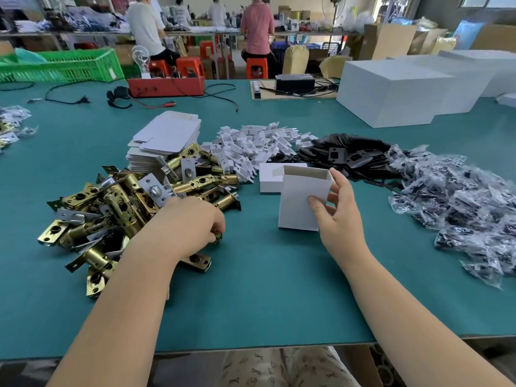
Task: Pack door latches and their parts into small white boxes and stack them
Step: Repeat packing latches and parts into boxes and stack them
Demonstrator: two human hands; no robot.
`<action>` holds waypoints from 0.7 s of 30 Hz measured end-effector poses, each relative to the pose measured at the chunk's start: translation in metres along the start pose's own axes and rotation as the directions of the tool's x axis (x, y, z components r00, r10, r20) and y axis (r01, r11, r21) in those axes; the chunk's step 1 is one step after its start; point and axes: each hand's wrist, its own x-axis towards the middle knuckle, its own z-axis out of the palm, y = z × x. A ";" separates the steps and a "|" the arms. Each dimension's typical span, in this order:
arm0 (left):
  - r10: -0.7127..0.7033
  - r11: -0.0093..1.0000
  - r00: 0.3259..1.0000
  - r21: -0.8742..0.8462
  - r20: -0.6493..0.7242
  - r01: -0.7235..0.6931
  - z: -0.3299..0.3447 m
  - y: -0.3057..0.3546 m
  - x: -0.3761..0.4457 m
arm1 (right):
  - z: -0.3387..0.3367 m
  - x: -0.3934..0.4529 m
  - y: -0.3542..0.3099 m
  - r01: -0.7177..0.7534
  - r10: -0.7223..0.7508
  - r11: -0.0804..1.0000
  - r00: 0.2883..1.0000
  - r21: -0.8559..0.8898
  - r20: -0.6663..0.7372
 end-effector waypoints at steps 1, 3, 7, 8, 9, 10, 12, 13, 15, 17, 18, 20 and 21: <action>0.010 0.999 0.999 -0.044 -0.039 -0.012 0.000 -0.001 0.001 | 0.000 0.000 0.000 0.004 -0.004 1.000 1.000 0.002 -0.001; 0.008 0.982 0.985 -0.185 -0.173 -0.040 -0.002 -0.001 0.002 | -0.001 -0.001 0.000 0.001 -0.001 1.000 1.000 0.014 0.003; -0.029 0.875 0.922 -0.456 -0.387 -0.164 -0.012 0.007 0.004 | -0.001 -0.002 -0.003 0.010 -0.010 1.000 1.000 0.027 0.015; -0.043 0.823 0.908 -0.530 -0.416 -0.204 -0.015 0.012 0.004 | -0.001 -0.003 -0.004 0.019 -0.020 0.999 1.000 0.027 0.014; -0.061 0.772 0.892 -0.588 -0.447 -0.242 -0.018 0.018 0.005 | -0.001 -0.003 -0.005 0.025 -0.026 0.999 1.000 0.028 0.014; -0.082 0.730 0.872 -0.625 -0.482 -0.277 -0.022 0.025 0.005 | -0.002 -0.004 -0.006 0.027 -0.027 0.999 0.999 0.032 0.017; -0.140 0.656 0.815 -0.669 -0.562 -0.349 -0.033 0.037 0.006 | -0.001 -0.004 -0.008 0.023 -0.024 0.999 0.999 0.030 0.036; -0.174 0.629 0.778 -0.676 -0.604 -0.384 -0.039 0.041 0.008 | -0.001 -0.005 -0.008 0.023 -0.024 0.999 0.999 0.024 0.046; -0.241 0.594 0.713 -0.681 -0.659 -0.428 -0.052 0.048 0.012 | -0.001 -0.006 -0.009 0.028 -0.029 0.999 0.998 0.021 0.062; -0.303 0.532 0.684 -0.714 -0.663 -0.456 -0.063 0.054 0.016 | -0.002 -0.008 -0.010 0.034 -0.036 0.999 0.996 0.028 0.077; -0.319 0.491 0.683 -0.731 -0.657 -0.474 -0.067 0.057 0.017 | -0.003 -0.008 -0.010 0.037 -0.040 0.999 0.996 0.031 0.084; -0.300 0.477 0.680 -0.723 -0.669 -0.501 -0.073 0.064 0.022 | -0.003 -0.008 -0.011 0.043 -0.047 0.998 0.994 0.035 0.096; -0.273 0.495 0.678 -0.704 -0.683 -0.509 -0.074 0.067 0.024 | -0.002 -0.008 -0.012 0.044 -0.047 0.998 0.994 0.035 0.102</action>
